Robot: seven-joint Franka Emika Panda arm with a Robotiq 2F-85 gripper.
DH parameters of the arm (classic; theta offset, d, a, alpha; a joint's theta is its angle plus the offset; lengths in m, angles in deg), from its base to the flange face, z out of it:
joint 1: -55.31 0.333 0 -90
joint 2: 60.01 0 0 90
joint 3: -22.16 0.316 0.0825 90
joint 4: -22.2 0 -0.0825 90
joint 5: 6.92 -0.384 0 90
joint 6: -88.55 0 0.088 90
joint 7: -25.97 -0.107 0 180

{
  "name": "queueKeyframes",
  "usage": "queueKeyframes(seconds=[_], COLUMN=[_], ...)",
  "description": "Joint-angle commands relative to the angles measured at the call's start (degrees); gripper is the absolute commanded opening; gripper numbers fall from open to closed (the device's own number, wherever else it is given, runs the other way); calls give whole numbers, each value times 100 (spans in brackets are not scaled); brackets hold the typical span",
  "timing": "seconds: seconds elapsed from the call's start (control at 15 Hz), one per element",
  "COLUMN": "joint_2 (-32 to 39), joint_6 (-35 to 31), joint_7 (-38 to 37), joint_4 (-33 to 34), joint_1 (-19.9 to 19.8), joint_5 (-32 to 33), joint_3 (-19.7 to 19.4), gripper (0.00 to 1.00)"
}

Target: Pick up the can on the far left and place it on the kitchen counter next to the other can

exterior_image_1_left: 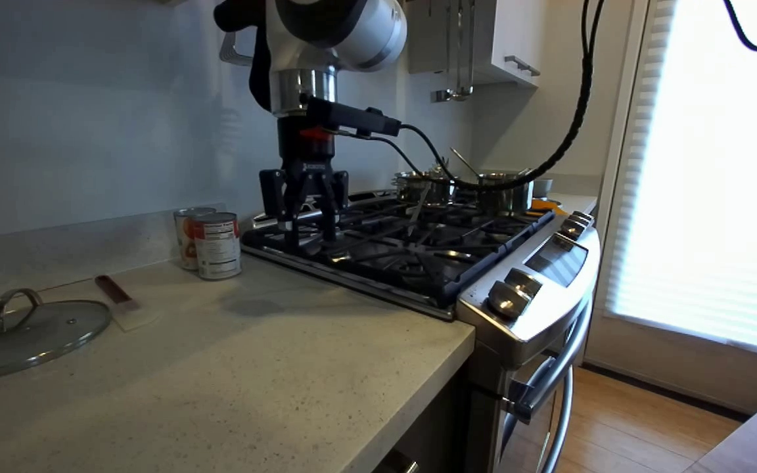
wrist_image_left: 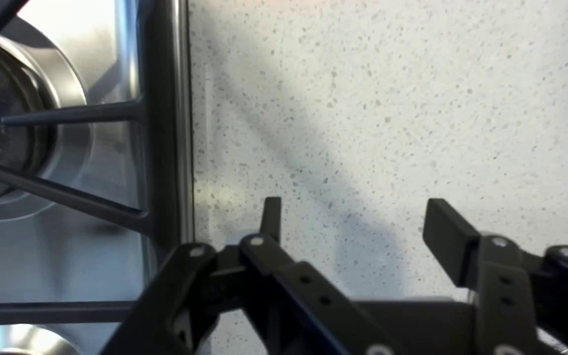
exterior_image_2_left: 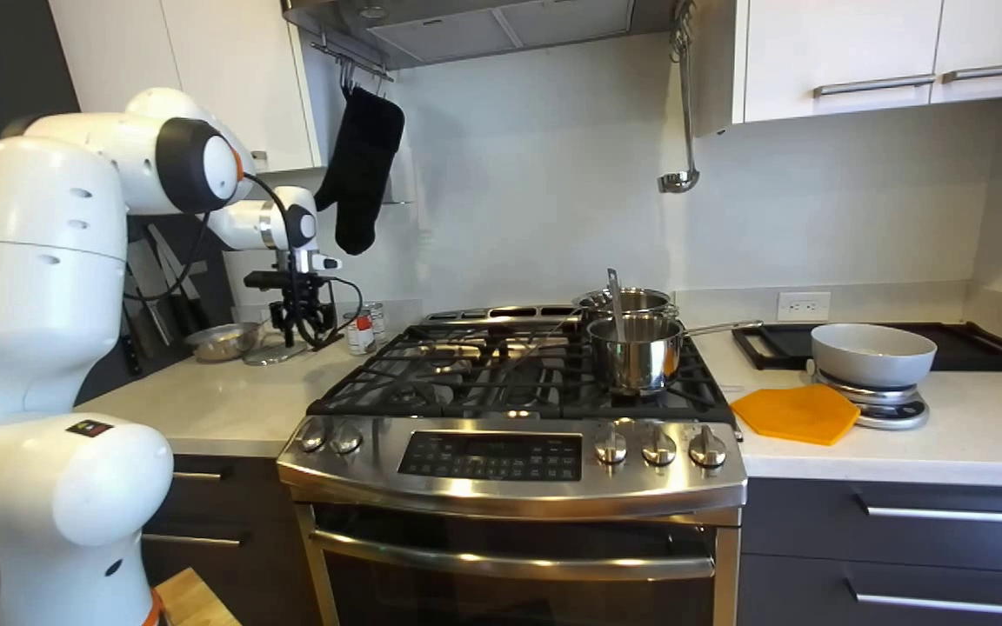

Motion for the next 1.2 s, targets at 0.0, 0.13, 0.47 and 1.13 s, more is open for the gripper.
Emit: queueKeyframes(seconds=[0.0, 0.13, 0.47, 1.13], joint_2=[-1106, -1640, -3198, -3826], joint_6=[-706, -882, -630, 295], joint_7=[247, 223, 543, 993], joint_4=[-1356, -1893, -3068, -3102], joint_1=[-186, -230, -342, -405], joint_5=[-313, -398, -1267, -2062], joint_3=[138, 171, 153, 70], gripper=[100, 100, 99, 100])
